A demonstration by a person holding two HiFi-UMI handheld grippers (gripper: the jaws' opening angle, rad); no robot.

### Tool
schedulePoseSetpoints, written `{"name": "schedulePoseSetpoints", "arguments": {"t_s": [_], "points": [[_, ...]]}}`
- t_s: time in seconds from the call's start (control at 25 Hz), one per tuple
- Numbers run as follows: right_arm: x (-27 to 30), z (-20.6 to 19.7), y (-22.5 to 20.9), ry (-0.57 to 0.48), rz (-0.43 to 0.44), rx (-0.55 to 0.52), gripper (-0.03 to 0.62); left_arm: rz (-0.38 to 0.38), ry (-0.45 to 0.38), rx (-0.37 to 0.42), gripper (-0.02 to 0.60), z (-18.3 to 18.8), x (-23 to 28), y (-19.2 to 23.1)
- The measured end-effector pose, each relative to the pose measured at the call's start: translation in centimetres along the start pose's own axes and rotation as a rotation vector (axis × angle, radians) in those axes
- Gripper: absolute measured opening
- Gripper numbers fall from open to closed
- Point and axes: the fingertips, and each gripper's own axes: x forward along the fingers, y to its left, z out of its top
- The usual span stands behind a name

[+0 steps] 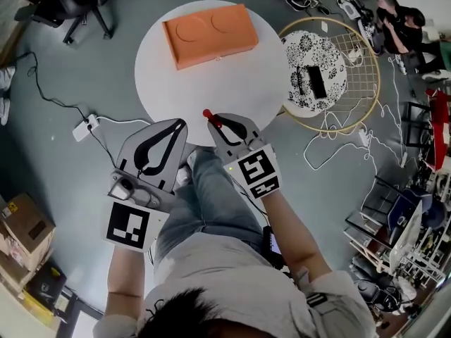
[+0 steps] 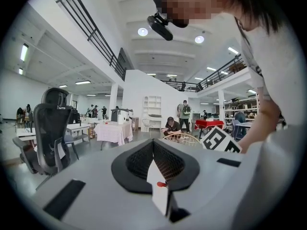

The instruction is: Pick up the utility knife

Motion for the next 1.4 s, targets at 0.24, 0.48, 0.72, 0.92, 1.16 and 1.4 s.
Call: {"name": "schedulePoseSetpoints", "arguments": {"t_s": [0.24,0.48,0.72,0.92,1.16,1.4], "points": [[-5.1,5.7,1.6,-0.164,0.001,-0.01,0.052,0.008,-0.035,0.0,0.011,1.8,-1.0,-1.2],[-11.1,11.0,4.1,-0.35,0.007,-0.045,0.052,-0.009,-0.087,0.015,0.011,3.7,-2.6,-3.2],[-18.1,13.1,7.4,-0.489,0.016,-0.039,0.054,-0.032,-0.119,0.048,0.011,5.2,-5.1,-7.0],[-19.7,14.5,7.9,-0.564,0.02,-0.052,0.055,-0.062,-0.135,0.064,0.011,5.8,-5.2,-7.3],[-21.3,14.8,8.9,-0.609,0.02,-0.053,0.055,-0.087,-0.155,0.072,0.011,6.5,-5.8,-8.7],[-21.8,15.1,9.7,-0.626,0.025,-0.062,0.055,-0.095,-0.167,0.082,0.011,7.1,-6.4,-9.2]]}}
